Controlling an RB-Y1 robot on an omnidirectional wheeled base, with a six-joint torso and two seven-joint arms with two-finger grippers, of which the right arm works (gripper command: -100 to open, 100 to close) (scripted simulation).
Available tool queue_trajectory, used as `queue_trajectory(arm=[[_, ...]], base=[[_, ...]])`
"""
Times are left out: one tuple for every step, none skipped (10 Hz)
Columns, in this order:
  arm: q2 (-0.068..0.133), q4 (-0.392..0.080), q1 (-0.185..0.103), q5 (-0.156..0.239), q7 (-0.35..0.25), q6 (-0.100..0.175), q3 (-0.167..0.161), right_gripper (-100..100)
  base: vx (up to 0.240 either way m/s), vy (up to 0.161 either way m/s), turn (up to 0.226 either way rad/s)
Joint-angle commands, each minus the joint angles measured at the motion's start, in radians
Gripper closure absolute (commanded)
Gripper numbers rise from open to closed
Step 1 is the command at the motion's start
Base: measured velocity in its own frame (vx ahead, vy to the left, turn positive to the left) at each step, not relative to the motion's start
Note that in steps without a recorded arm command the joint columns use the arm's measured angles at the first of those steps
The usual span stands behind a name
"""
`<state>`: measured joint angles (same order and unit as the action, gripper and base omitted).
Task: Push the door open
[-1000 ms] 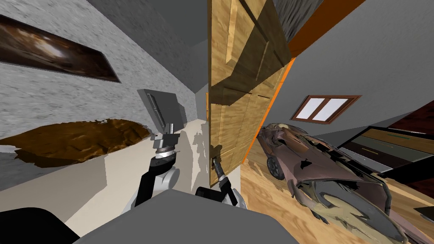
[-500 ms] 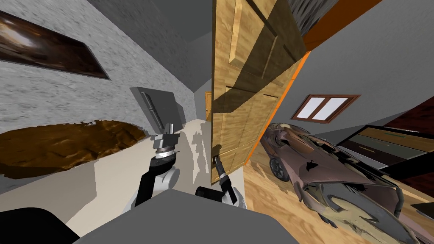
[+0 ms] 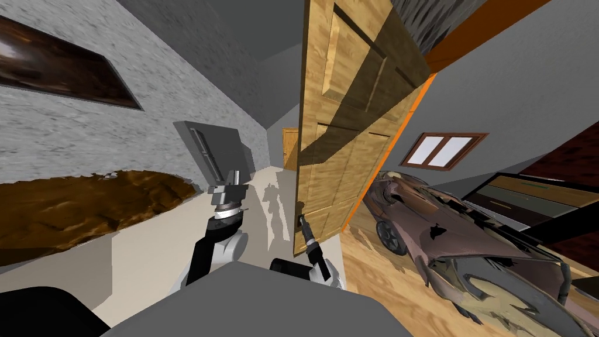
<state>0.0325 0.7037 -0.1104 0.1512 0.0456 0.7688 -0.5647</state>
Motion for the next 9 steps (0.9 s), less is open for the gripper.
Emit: queue_trajectory(arm=[[0.010,0.019,0.002,0.009,0.010,-0.004,0.034,100],[0.010,0.019,0.002,0.009,0.010,-0.004,0.034,100],[0.004,0.014,0.000,0.015,0.016,-0.002,0.058,100],[-0.002,0.010,-0.002,0.018,0.020,-0.001,0.073,100],[-0.010,0.008,-0.003,0.021,0.023,0.000,0.085,100],[-0.021,0.005,-0.004,0.025,0.027,0.001,0.100,100],[-0.015,0.008,0.004,0.021,0.027,-0.005,0.089,100],[0.000,0.007,-0.001,0.031,0.034,-0.002,0.117,100],[0.002,0.006,-0.001,0.033,0.036,-0.001,0.123,100]], base=[[0.176,0.203,-0.035],[0.122,0.143,-0.039],[0.126,0.158,-0.072],[0.129,0.210,-0.087],[0.127,0.180,-0.083],[0.162,0.168,-0.084],[0.081,0.076,-0.035],[0.121,0.117,-0.064],[0.156,0.167,-0.087]])
